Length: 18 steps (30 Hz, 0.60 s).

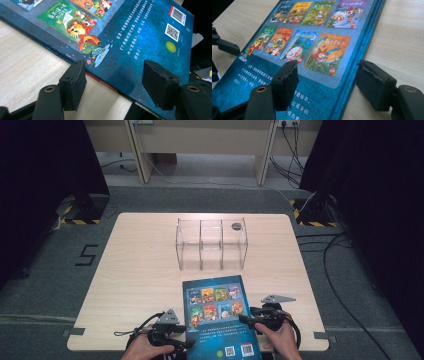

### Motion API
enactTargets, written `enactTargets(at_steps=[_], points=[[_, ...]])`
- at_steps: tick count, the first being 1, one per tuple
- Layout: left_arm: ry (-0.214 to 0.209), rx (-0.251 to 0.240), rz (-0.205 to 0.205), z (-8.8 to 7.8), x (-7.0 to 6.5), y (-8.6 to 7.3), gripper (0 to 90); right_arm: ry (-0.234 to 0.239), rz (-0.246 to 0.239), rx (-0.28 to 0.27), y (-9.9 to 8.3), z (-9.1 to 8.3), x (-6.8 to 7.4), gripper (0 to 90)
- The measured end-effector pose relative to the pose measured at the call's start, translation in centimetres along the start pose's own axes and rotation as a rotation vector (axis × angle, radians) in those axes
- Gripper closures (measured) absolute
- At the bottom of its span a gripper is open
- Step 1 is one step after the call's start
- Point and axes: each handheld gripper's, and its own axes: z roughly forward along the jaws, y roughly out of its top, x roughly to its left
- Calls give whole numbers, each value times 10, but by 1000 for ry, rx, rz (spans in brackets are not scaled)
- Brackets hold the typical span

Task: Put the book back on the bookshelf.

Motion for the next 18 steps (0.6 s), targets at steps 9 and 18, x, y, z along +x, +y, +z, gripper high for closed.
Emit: enactTargets(at_steps=[9,18], points=[[-9,-11,-23,2,0,1,343,44,201,-82,-5,-1,-6,330],[9,-52,-25,7,-6,0,365,203,431,-99,-13,0,-12,350]])
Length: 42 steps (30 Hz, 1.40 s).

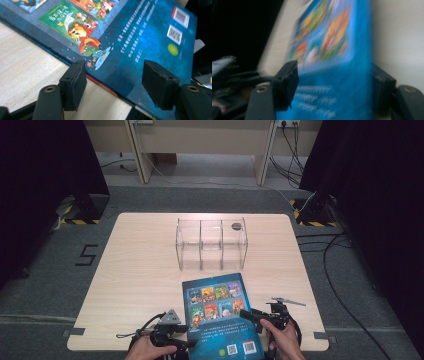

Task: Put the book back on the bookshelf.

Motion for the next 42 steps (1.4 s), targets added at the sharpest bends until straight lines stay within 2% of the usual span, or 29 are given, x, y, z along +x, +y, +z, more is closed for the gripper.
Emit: enactTargets(at_steps=[1,2,3,4,6,7,8,13,14,18,21,22,23,29,30,31,32,33,34,36,39,42], points=[[-5,3,2,2,-1,1,365,0,0,0,0,0,0,350],[21,7,6,2,-2,2,399,13,44,5,-2,4,1,391],[21,7,6,2,-2,2,412,-19,-4,17,-1,3,5,375],[24,-3,12,2,-3,1,413,-29,-27,34,0,3,7,371],[11,-1,11,2,-1,2,408,-38,-66,68,2,2,6,438],[3,1,12,2,0,2,406,-59,-108,89,3,0,6,472],[3,1,12,2,0,2,404,-55,-140,90,3,-1,5,475],[-9,0,10,1,2,2,399,-39,-172,103,3,-4,5,480],[-9,1,13,1,2,2,396,-28,-204,100,2,-5,6,485],[-18,6,12,1,2,2,372,1,-274,84,4,-9,9,510],[-25,4,7,1,3,2,359,43,-326,55,6,-14,13,551],[-25,5,8,1,3,2,359,43,-326,55,6,-14,13,551],[-26,4,8,0,3,2,353,49,-364,44,7,-17,18,557],[-2,7,12,-2,5,1,288,48,-433,15,9,-18,25,572],[1,7,11,-3,6,1,269,60,-465,-18,10,-21,30,596],[4,4,4,-3,8,1,269,60,-465,-18,10,-21,30,596],[6,-3,-4,-3,9,1,271,84,-492,-45,11,-24,33,630],[7,-12,-11,-2,11,2,270,104,-500,-62,12,-25,35,647],[7,-12,-11,-2,11,2,271,104,-500,-62,12,-25,35,647],[13,-21,-10,-1,12,3,261,129,-556,-85,13,-27,42,658],[-2,-20,-14,2,12,5,250,134,-566,-84,13,-27,45,659],[-5,-14,-29,2,13,8,263,156,-565,-77,15,-26,41,662]])
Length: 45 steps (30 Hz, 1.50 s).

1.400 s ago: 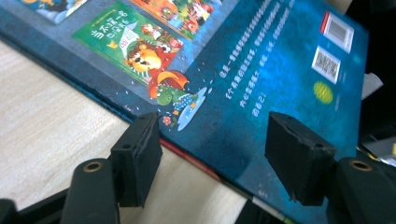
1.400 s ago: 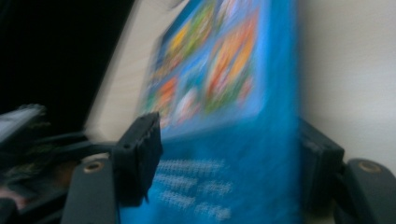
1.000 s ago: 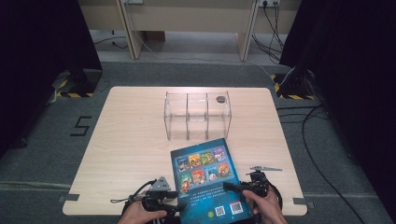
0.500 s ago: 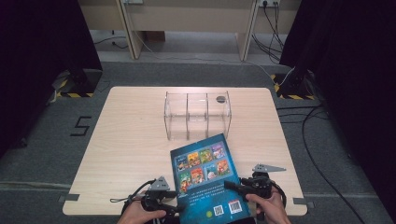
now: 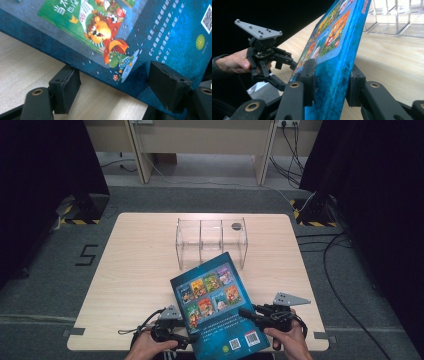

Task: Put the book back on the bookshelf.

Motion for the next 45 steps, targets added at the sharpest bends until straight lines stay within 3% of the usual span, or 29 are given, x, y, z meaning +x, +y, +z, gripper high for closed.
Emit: enactTargets(at_steps=[7,9,11,15,16,20,22,26,29,30,34,39,40,41,45], points=[[13,28,8,-1,-1,4,266,64,55,57,3,3,-8,675],[20,24,20,-1,-1,5,268,120,98,111,4,4,-14,686],[22,26,19,-1,0,5,269,126,105,133,2,7,-14,686],[22,26,20,-2,0,5,268,163,131,143,3,8,-15,684],[21,20,33,-1,-1,5,269,208,162,152,3,10,-18,687],[23,22,33,-1,-1,5,269,214,160,188,0,17,-20,704],[20,21,31,-2,0,5,274,185,160,182,0,18,-18,717],[2,-6,34,-4,-2,5,293,196,189,90,-2,15,-12,773],[0,-33,43,-5,-4,5,301,180,165,25,2,10,-3,788],[-1,-41,41,-6,-4,5,287,171,138,14,5,8,1,788],[-5,-111,16,-15,1,6,281,161,149,-18,9,7,4,789],[9,-122,14,-19,3,5,274,140,120,-56,16,0,8,787],[10,-125,14,-20,4,5,274,131,86,-82,22,-5,11,786],[14,-126,12,-21,4,5,274,131,86,-82,22,-5,11,786],[43,-120,25,-22,7,5,273,74,-9,-185,41,-18,20,783]])
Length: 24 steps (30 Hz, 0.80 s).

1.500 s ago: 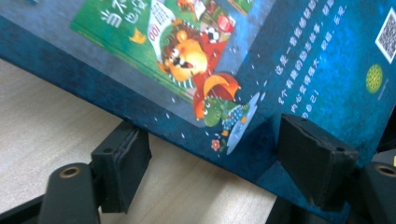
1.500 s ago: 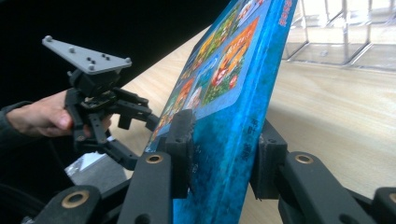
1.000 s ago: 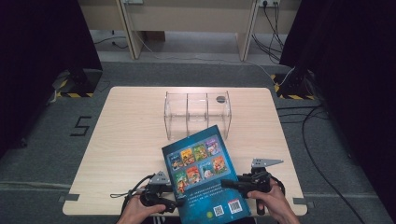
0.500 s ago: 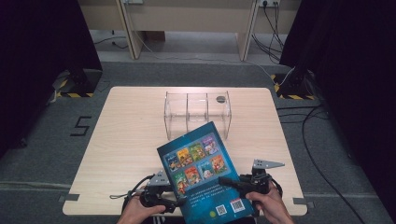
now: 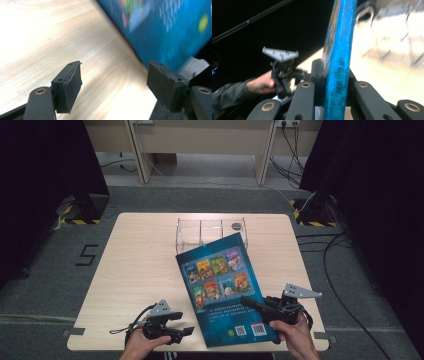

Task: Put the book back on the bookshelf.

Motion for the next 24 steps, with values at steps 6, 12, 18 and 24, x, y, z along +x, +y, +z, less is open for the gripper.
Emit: enactTargets(at_steps=[6,12,18,24], points=[[35,31,35,2,0,-1,274,-154,-231,-57,14,-8,7,782],[47,64,48,4,1,-4,274,-166,-357,-69,6,-12,18,786],[57,71,55,5,1,-5,276,-168,-414,-23,-8,-31,27,799],[61,72,56,4,1,-5,276,-157,-451,36,-13,-43,28,797]])
